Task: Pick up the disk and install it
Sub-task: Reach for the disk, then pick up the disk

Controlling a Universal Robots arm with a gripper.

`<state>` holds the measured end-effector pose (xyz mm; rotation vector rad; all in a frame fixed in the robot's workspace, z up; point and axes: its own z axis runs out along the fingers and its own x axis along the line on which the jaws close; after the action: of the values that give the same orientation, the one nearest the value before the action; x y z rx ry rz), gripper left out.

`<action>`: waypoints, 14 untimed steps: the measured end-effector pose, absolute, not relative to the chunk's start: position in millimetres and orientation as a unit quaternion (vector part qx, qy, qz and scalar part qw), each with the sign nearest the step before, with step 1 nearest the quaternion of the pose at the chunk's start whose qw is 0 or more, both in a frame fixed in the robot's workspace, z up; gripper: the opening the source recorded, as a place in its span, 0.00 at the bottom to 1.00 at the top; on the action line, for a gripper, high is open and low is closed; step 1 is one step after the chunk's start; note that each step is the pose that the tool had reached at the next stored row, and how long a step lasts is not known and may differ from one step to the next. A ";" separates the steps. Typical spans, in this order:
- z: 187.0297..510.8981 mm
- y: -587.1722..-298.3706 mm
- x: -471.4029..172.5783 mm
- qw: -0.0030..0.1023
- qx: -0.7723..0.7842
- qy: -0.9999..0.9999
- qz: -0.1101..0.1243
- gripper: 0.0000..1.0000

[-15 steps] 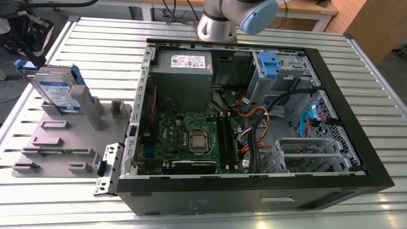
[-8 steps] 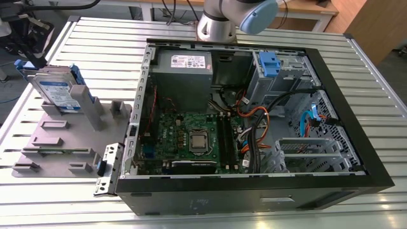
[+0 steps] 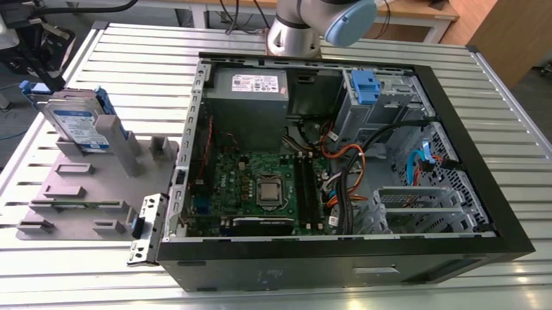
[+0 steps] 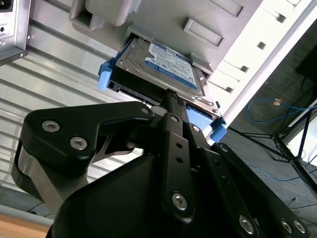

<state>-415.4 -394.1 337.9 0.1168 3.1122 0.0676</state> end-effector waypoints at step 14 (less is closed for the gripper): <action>334.2 -394.0 -415.3 0.013 0.038 0.999 0.022 0.11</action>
<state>-415.3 -394.0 334.2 0.1168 3.1122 0.0677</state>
